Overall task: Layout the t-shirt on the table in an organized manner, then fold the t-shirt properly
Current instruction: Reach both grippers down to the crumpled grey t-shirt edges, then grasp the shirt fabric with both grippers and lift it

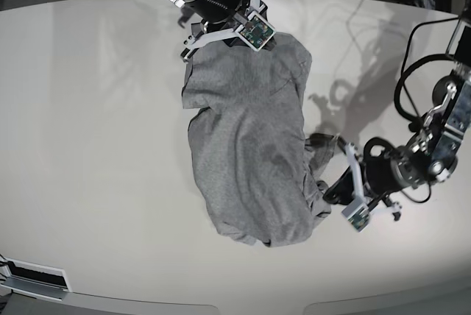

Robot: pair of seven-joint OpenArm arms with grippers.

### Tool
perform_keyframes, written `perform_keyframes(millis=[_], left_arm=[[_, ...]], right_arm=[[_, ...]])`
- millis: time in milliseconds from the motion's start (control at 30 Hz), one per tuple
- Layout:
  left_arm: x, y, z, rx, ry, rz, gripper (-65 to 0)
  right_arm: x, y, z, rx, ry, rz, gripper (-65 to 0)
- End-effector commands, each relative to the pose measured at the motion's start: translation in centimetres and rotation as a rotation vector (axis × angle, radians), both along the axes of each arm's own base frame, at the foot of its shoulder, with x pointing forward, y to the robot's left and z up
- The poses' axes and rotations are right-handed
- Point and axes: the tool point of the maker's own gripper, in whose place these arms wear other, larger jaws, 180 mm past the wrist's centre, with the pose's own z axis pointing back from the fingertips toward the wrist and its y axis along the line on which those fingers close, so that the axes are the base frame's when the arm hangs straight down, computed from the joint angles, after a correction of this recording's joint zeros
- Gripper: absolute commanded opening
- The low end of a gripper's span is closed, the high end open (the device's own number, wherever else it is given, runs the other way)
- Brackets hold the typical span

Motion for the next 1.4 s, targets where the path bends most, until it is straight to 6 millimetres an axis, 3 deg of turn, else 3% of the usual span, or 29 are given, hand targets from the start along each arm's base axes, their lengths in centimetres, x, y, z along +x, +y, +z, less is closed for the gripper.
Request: perform_keyframes(millis=[0, 233, 367, 567, 700, 900, 1000, 1133, 1233, 1367], left_arm=[[1.9, -0.4, 2.1, -0.031, -0.058, -0.006, -65.0], [5.5, -3.4, 1.4, -0.07, -0.015, -0.03, -65.0], [6.6, -3.8, -0.1, -0.065, 0.006, -0.002, -65.0], [6.4, -4.7, -3.4, -0.054, 0.056, 0.007, -65.0], [5.6, -5.0, -5.6, -0.062, 0.105, 0.005, -65.0], [4.8, -4.4, -6.9, -0.042, 0.154, -0.004, -65.0], [3.9, -3.8, -8.1, -0.024, 0.187, 0.005, -65.0], [0.7, -2.6, -11.3, 0.038, 0.293, 0.013, -65.0], [-2.6, -1.5, -13.4, 0.083, 0.416, -0.016, -65.0], [-5.3, 0.7, -14.0, 0.083, 0.542, 0.001, -65.0]], right_arm=[[0.5, 0.6, 1.1, 0.037, -0.026, -0.017, -65.0], [1.2, 1.5, 1.7, 0.06, -0.032, -0.048, -65.0], [1.2, 2.2, -0.8, 0.027, 0.014, -0.036, -65.0], [1.5, 2.4, -4.9, -0.062, 0.087, -0.013, -65.0], [1.6, 2.2, -5.6, -0.089, 0.099, -0.007, -65.0], [1.5, 1.8, -6.0, -0.125, 0.1, -0.003, -65.0], [0.9, 2.2, -6.0, -0.121, 0.104, 0.043, -65.0], [0.5, 2.0, -7.1, -0.149, 0.123, 0.056, -65.0], [0.2, 0.2, -9.1, -0.272, 0.139, 0.041, -65.0], [0.1, -3.1, -10.8, -0.429, 0.164, -0.013, -65.0]])
